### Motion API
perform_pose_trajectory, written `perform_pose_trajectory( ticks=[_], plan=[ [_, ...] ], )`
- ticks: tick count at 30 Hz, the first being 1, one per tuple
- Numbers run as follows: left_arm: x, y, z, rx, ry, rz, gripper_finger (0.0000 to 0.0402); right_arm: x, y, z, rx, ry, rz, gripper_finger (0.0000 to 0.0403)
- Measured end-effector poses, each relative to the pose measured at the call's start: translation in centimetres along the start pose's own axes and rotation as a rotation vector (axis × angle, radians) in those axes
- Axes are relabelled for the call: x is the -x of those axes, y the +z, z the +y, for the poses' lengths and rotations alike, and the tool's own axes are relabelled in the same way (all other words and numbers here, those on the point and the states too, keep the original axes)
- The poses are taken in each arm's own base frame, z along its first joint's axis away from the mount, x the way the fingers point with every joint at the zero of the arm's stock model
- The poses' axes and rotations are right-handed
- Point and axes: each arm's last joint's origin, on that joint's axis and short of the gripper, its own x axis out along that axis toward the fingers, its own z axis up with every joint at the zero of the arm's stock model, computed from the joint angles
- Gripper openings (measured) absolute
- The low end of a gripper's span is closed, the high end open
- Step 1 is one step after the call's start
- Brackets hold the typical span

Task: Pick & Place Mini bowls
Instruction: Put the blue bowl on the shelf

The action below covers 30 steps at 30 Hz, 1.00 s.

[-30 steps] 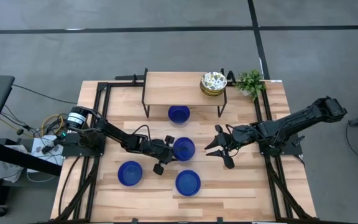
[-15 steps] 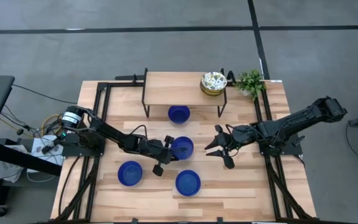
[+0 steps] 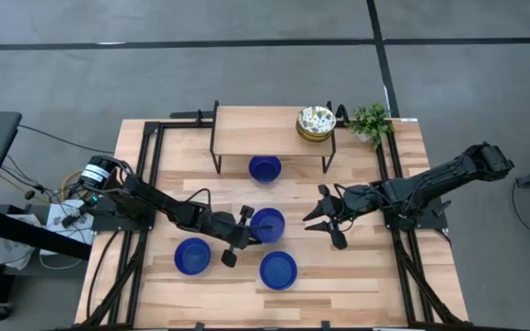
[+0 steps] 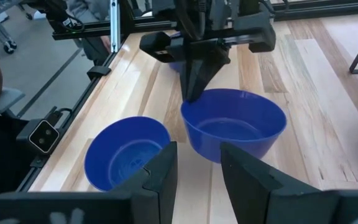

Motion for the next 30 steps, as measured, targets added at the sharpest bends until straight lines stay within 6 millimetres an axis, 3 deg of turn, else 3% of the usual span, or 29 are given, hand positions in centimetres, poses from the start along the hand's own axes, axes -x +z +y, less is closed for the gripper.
perform_pose_trajectory(
  ticks=[20, 26, 30],
  plan=[
    [0.1, -0.2, -0.1, 0.009, 0.008, 0.038, 0.0010, 0.0, 0.0, 0.0, 0.000, 0.000, 0.000, 0.0113],
    [2.3, 0.1, 0.0, 0.143, 0.119, 0.163, 0.0010, 0.0, 0.0, 0.0, 0.001, 0.000, 0.000, 0.0113],
    [4.0, 1.1, -0.2, 0.242, 0.158, 0.152, 0.0010, 0.0, 0.0, 0.0, 0.002, 0.000, 0.000, 0.0113]
  ],
)
